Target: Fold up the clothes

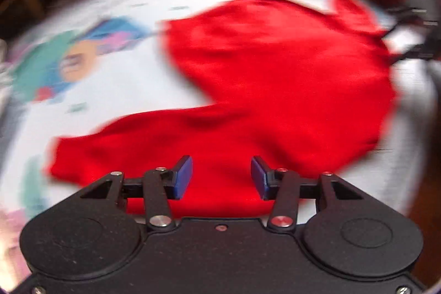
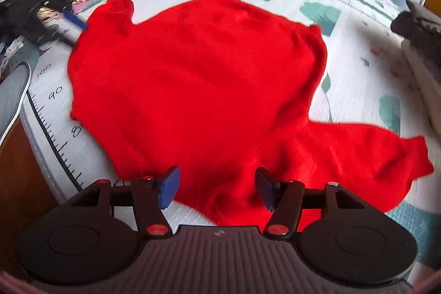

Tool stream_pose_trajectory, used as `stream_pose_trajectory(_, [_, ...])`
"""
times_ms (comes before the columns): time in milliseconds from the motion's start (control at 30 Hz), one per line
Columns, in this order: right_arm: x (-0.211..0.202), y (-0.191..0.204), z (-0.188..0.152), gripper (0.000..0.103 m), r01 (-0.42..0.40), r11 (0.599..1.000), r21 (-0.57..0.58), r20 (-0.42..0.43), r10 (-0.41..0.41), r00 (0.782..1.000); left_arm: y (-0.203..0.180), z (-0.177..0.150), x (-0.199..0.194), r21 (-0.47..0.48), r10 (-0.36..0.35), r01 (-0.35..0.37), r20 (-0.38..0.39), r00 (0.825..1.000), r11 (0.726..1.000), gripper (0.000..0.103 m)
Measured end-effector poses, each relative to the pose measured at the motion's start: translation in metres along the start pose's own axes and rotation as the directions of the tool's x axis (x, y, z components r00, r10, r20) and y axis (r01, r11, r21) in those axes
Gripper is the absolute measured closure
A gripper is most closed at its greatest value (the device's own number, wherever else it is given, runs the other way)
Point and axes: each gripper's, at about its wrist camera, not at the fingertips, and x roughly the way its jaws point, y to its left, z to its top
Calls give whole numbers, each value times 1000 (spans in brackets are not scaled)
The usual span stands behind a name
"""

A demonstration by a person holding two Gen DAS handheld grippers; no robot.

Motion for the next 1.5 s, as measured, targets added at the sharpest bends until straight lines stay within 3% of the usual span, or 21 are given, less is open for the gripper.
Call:
stream_pose_trajectory(100, [1,-2,-8,43,-14,999,32,-8,14,1000,49,-6,10,-130,115,-113,9,993,985,56])
stream_pose_trajectory(167, [0,-8,-18,42,-22,996,82,-25,25,999,76,-10,26,-217,131,-135,-32,991,967,56])
stream_pose_trajectory(200, [1,-8,-24,42,-21,992,122,-41,27,999,86,-14,35,-238,94,-113,-90,991,965,48])
stream_pose_trajectory(233, [-2,-9,-25,42,-16,989,145,-37,22,999,94,-14,34,-269,70,-88,-75,995,959,43])
stream_pose_trajectory(300, [-11,-14,-26,43,-7,983,186,-12,9,1000,103,0,34,-297,79,-107,-104,991,949,49])
stream_pose_trajectory(367, [-24,-20,-29,43,2,970,244,22,-7,1000,95,13,27,-292,95,-104,-43,995,951,49])
stream_pose_trajectory(500, [-38,-41,-47,43,32,912,409,27,-47,999,71,39,22,-233,50,-53,-18,999,971,49])
stream_pose_trajectory(700, [-43,-74,-91,43,45,736,676,-11,-51,999,29,86,13,-114,-70,69,2,998,991,49])
stream_pose_trajectory(767, [-43,-80,-101,41,1,670,742,34,-39,999,14,111,13,-74,-119,119,-6,993,990,49])
stream_pose_trajectory(867, [-44,-85,-105,43,-82,611,788,102,2,995,-9,158,19,-30,-211,210,-28,977,977,49])
stream_pose_trajectory(1033, [-42,-81,-114,43,-248,532,809,174,186,967,-51,236,31,32,-308,313,-114,945,949,49])
stream_pose_trajectory(1133, [-33,-76,-120,43,-320,450,834,220,262,940,-71,265,51,13,-324,329,-143,935,944,49])
stream_pose_trajectory(1267, [-28,-75,-137,44,-369,282,886,307,242,921,-92,279,72,-72,-319,312,-121,940,947,49])
stream_pose_trajectory(1400, [-30,-72,-148,47,-392,193,900,356,196,914,-103,273,85,-203,-374,348,-107,921,915,49])
stream_pose_trajectory(1500, [-27,-72,-158,54,-412,111,905,384,206,900,-110,274,95,-181,-351,326,-132,927,928,49])
